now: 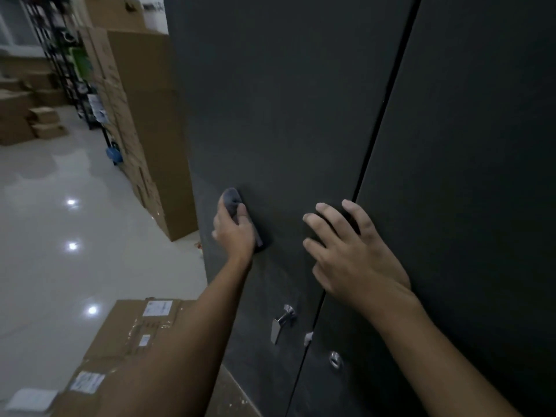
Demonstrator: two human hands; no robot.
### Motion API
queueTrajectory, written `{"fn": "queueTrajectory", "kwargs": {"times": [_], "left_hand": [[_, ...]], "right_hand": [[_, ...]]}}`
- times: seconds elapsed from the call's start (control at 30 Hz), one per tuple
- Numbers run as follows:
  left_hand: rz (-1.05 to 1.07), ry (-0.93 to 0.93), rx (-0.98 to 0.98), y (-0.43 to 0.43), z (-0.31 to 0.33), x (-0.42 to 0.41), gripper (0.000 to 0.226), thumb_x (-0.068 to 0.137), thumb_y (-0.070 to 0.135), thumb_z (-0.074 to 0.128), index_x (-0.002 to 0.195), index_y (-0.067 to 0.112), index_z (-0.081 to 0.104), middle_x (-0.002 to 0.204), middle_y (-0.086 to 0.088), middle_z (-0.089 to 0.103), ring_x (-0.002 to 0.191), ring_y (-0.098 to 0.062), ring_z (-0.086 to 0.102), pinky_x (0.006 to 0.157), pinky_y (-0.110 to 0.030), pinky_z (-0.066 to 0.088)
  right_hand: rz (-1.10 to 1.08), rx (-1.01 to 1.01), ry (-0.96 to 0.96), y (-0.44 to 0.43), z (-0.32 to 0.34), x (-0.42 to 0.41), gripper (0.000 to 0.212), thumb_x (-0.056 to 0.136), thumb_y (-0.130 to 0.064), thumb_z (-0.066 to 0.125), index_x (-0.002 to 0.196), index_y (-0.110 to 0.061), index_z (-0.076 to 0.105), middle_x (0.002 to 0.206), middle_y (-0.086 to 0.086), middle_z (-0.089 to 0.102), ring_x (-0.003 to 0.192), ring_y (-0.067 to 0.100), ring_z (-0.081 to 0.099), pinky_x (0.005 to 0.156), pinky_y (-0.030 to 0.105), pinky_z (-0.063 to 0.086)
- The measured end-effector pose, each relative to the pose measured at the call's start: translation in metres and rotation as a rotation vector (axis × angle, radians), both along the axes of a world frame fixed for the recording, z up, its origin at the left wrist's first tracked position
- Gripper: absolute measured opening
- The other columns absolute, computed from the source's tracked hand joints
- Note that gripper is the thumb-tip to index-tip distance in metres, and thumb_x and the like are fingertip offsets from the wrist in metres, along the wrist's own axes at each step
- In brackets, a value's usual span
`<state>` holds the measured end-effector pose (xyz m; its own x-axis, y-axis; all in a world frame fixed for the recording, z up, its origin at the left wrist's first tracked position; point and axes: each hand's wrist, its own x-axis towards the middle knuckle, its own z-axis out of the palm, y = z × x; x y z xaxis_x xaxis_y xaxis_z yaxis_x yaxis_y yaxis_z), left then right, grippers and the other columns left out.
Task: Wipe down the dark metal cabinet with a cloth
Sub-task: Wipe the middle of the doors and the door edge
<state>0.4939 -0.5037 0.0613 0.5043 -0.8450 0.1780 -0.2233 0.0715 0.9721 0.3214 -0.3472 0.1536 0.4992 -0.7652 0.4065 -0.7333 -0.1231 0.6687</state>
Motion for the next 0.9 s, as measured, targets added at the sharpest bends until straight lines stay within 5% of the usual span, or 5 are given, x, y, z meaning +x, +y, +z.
{"fn": "queueTrajectory", "kwargs": {"times": [0.2, 0.43, 0.63, 0.73, 0.9], "left_hand": [[-0.165, -0.13, -0.357, 0.075, -0.026, -0.04, 0.048, 0.092, 0.013, 0.063, 0.137, 0.026, 0.051, 0.13, 0.022, 0.05, 0.121, 0.005, 0.044, 0.105, -0.02, 0.031], [-0.182, -0.133, -0.492, 0.029, -0.014, 0.003, 0.063, 0.078, -0.015, 0.062, 0.127, 0.023, 0.059, 0.122, 0.006, 0.059, 0.116, -0.004, 0.053, 0.102, -0.038, 0.046], [-0.226, -0.137, -0.564, -0.022, 0.006, 0.048, 0.056, 0.082, -0.014, 0.063, 0.127, 0.019, 0.064, 0.126, -0.001, 0.062, 0.119, -0.013, 0.056, 0.105, -0.038, 0.045], [-0.252, -0.189, -0.607, -0.055, 0.01, 0.069, 0.06, 0.076, -0.02, 0.061, 0.125, 0.015, 0.064, 0.12, -0.008, 0.061, 0.114, -0.025, 0.056, 0.101, -0.039, 0.046], [-0.262, -0.178, -0.631, -0.104, 0.018, 0.107, 0.053, 0.08, -0.013, 0.066, 0.126, 0.014, 0.064, 0.117, -0.009, 0.06, 0.112, -0.019, 0.055, 0.102, -0.024, 0.041]], "right_hand": [[0.015, -0.07, -0.024, -0.003, -0.002, 0.003, 0.025, 0.084, -0.035, 0.054, 0.1, -0.021, 0.067, 0.139, 0.006, 0.054, 0.138, 0.025, 0.041, 0.12, 0.05, 0.005], [-0.01, -0.116, 0.007, -0.005, -0.005, 0.005, 0.028, 0.089, -0.032, 0.048, 0.11, -0.025, 0.065, 0.142, 0.001, 0.053, 0.139, 0.022, 0.041, 0.12, 0.049, 0.009], [-0.052, -0.168, -0.183, -0.015, -0.002, 0.026, 0.028, 0.084, -0.033, 0.057, 0.109, -0.032, 0.07, 0.14, -0.005, 0.058, 0.128, 0.018, 0.047, 0.115, 0.046, 0.019], [-0.066, -0.164, -0.25, -0.043, 0.003, 0.061, 0.031, 0.08, -0.035, 0.061, 0.109, -0.032, 0.073, 0.145, -0.003, 0.055, 0.136, 0.022, 0.043, 0.119, 0.055, 0.012], [-0.121, -0.129, -0.265, -0.097, 0.017, 0.11, 0.036, 0.082, -0.036, 0.06, 0.117, -0.034, 0.07, 0.152, -0.002, 0.047, 0.148, 0.024, 0.031, 0.119, 0.065, 0.002]]}}
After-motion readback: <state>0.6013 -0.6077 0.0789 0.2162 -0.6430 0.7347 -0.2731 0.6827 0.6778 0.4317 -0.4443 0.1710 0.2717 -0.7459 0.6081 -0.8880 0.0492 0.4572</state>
